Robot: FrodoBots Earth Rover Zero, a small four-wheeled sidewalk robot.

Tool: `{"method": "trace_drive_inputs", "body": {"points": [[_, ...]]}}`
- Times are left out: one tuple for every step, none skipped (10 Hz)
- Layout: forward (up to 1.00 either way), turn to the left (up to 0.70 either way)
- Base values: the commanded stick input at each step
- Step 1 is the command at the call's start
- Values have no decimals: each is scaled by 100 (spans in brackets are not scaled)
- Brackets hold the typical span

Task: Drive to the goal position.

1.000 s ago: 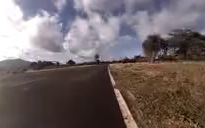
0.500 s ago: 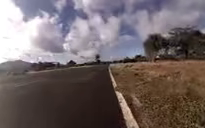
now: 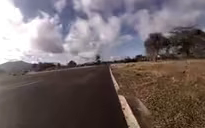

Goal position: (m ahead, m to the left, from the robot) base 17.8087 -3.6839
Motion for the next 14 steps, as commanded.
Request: {"method": "trace_drive_inputs", "body": {"points": [[50, 0], [50, 0], [50, 0], [50, 0], [50, 0], [50, 0], [50, 0], [50, 0], [50, 0], [50, 0], [50, 0], [50, 0], [50, 0], [50, 0]]}}
